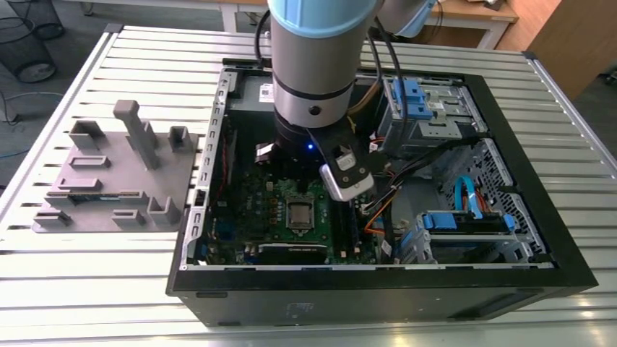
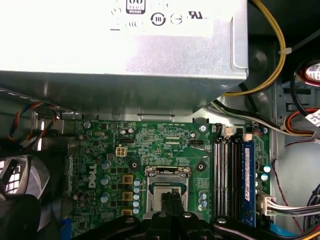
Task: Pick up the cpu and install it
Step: 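Install the first cpu locking lever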
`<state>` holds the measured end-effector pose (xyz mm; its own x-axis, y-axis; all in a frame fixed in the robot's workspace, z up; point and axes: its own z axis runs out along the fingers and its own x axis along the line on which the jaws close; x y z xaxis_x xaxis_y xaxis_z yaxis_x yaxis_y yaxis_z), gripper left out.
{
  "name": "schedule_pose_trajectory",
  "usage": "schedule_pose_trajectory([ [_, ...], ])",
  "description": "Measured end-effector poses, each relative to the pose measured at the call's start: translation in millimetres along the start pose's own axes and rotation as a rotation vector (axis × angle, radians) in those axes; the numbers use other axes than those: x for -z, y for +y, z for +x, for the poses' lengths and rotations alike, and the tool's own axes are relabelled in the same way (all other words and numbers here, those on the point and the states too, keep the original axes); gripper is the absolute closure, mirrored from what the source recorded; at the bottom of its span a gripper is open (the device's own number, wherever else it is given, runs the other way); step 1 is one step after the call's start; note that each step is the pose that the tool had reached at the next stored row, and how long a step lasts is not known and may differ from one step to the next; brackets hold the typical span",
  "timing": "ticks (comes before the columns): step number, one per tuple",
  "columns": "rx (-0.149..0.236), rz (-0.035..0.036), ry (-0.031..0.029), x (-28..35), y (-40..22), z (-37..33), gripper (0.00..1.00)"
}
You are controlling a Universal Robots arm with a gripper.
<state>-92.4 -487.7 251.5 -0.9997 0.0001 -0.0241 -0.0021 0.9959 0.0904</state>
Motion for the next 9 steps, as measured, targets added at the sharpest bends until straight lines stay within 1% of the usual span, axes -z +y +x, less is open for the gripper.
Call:
schedule_pose_trajectory([
  [2, 0.000, -0.0001, 0.0000, 3.8, 0.4, -0.1, 0.89],
  [4, 0.000, 0.0001, 0.0001, 6.3, 0.6, -0.1, 0.89],
  [9, 0.000, -0.0001, 0.0000, 6.3, 0.6, -0.2, 0.89],
])
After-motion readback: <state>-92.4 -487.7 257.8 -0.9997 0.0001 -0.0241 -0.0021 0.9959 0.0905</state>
